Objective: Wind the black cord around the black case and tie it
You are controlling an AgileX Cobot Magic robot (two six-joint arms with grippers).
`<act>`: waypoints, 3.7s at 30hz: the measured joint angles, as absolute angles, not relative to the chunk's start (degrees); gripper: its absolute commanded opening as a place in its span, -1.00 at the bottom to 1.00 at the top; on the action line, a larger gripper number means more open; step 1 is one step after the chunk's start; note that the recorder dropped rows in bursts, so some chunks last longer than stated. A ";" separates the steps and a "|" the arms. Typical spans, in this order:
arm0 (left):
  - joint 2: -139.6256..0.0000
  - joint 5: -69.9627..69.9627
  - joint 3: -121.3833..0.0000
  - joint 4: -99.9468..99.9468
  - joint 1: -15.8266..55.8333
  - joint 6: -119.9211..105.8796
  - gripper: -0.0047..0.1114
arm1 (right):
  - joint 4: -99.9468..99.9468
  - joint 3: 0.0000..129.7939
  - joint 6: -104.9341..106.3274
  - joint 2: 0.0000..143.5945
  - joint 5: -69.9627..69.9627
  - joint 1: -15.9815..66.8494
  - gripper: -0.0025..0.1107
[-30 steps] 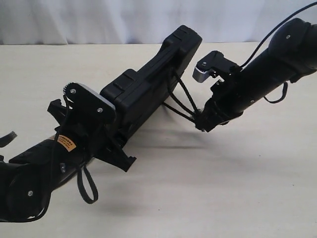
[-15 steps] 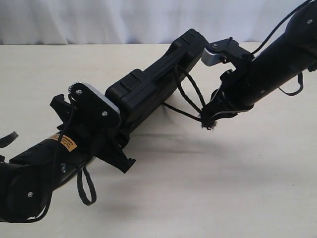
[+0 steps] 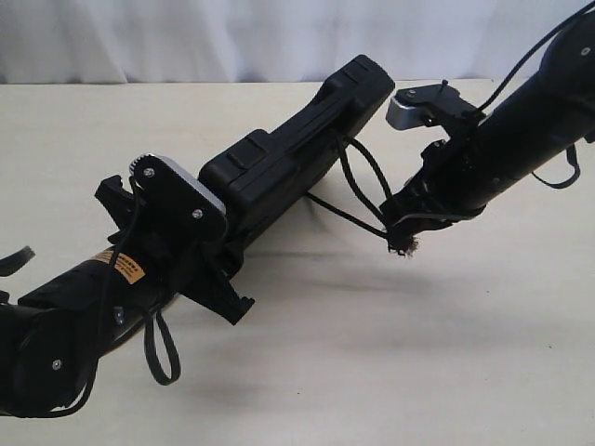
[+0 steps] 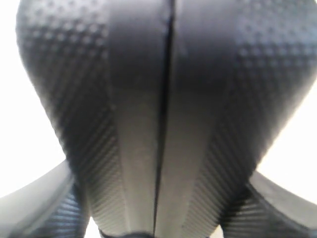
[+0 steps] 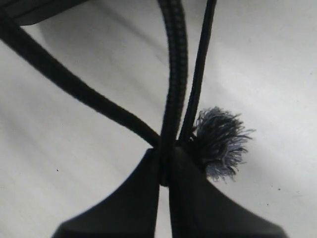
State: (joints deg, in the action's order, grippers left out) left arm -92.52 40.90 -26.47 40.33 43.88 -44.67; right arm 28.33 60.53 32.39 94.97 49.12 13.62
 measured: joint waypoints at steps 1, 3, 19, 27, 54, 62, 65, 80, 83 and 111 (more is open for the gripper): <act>-92.52 40.90 -26.47 40.33 43.88 -44.67 -0.92 | 28.35 60.53 31.91 95.22 49.12 13.62 -0.88; -92.52 40.90 -26.47 40.22 43.88 -44.67 -0.92 | 28.18 60.53 31.48 95.93 49.02 13.62 -0.88; -92.52 41.00 -26.47 37.14 43.88 -45.04 -0.92 | 31.91 60.53 27.65 96.32 46.39 13.62 -0.88; -92.52 40.88 -26.47 36.75 43.88 -44.98 -0.92 | 44.29 60.53 39.43 96.32 45.65 13.62 -0.88; -92.40 33.21 -26.79 27.34 43.19 -44.30 0.19 | 56.53 60.07 53.65 94.37 42.35 13.62 -0.88; -90.33 28.74 -26.79 24.20 43.54 -45.11 0.48 | 56.77 60.07 53.65 94.24 41.83 13.62 -0.88; -87.49 27.76 -26.79 26.76 43.54 -45.11 0.48 | 56.77 60.07 53.65 94.24 41.83 13.62 -0.88; -70.65 29.28 -26.79 39.77 43.54 -46.58 0.48 | 57.12 60.07 53.65 94.24 41.83 13.62 -0.88; -69.48 28.25 -26.89 40.00 43.54 -46.58 0.48 | 57.12 60.07 53.65 94.24 41.83 13.62 -0.88; -77.70 30.80 -27.52 34.98 43.54 -47.20 0.48 | 60.04 60.07 52.09 94.24 41.83 13.62 -0.88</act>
